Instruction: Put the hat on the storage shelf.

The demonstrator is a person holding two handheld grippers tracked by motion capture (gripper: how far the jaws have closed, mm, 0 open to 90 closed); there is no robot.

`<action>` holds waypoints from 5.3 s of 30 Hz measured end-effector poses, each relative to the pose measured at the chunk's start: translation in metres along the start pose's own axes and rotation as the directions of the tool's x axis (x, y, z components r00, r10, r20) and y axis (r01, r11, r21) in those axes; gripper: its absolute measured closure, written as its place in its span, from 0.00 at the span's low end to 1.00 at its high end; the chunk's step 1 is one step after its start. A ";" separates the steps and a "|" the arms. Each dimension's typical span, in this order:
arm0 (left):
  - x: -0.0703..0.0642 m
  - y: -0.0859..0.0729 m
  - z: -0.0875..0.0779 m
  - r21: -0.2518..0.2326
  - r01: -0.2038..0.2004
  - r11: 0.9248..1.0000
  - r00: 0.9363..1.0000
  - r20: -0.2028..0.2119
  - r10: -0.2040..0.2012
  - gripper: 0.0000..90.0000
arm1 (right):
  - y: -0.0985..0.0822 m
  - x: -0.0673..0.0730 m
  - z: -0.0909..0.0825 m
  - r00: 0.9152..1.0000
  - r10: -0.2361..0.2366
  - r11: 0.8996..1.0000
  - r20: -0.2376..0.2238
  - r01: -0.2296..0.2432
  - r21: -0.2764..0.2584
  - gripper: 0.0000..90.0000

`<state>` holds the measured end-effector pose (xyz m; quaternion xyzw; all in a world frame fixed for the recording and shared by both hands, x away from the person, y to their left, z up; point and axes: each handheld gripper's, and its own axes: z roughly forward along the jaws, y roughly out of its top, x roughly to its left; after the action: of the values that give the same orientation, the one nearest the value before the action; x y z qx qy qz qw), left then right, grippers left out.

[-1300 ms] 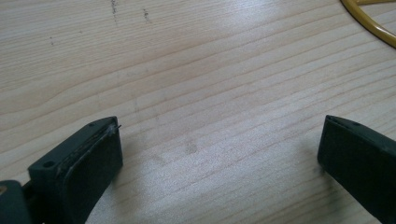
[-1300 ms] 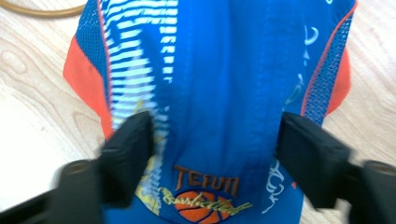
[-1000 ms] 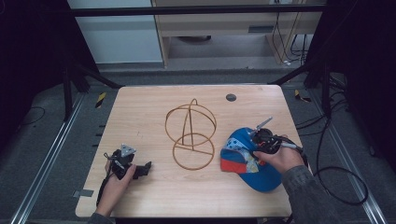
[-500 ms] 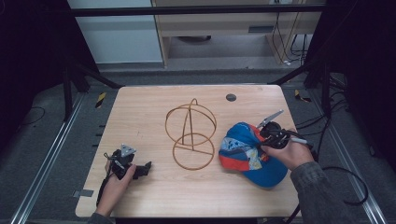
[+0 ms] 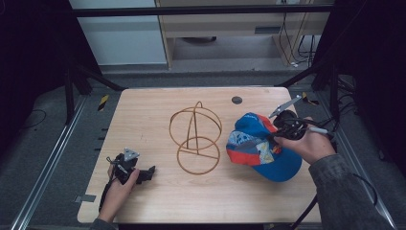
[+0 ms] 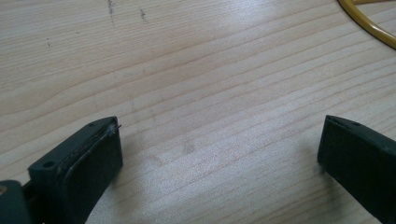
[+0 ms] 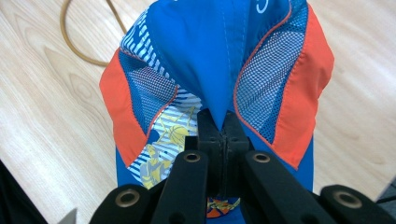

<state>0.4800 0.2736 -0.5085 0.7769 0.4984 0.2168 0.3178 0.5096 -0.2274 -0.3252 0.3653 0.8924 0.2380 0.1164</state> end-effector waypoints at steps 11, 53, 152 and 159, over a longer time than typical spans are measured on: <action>0.000 0.000 0.000 -0.003 0.003 1.000 1.000 -0.001 -0.003 0.00 | 0.023 -0.002 -0.050 0.999 -0.041 0.999 0.008 0.042 -0.031 1.00; 0.000 0.000 0.000 -0.002 -0.006 1.000 1.000 0.003 0.006 0.00 | 0.159 0.048 -0.138 0.979 -0.203 0.951 0.008 0.199 -0.237 1.00; 0.000 0.000 0.000 0.000 -0.008 1.000 1.000 0.003 0.008 0.00 | 0.213 0.118 0.000 0.950 -0.294 0.956 -0.102 0.290 -0.050 0.75; 0.000 0.000 0.000 -0.003 -0.005 1.000 1.000 0.003 0.005 0.00 | 0.212 0.120 -0.001 0.949 -0.295 0.955 -0.109 0.291 -0.052 0.73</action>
<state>0.4801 0.2731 -0.5084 0.7781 0.4957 0.2173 0.3189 0.5515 -0.0113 -0.2203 0.2121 0.9377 0.2545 0.1051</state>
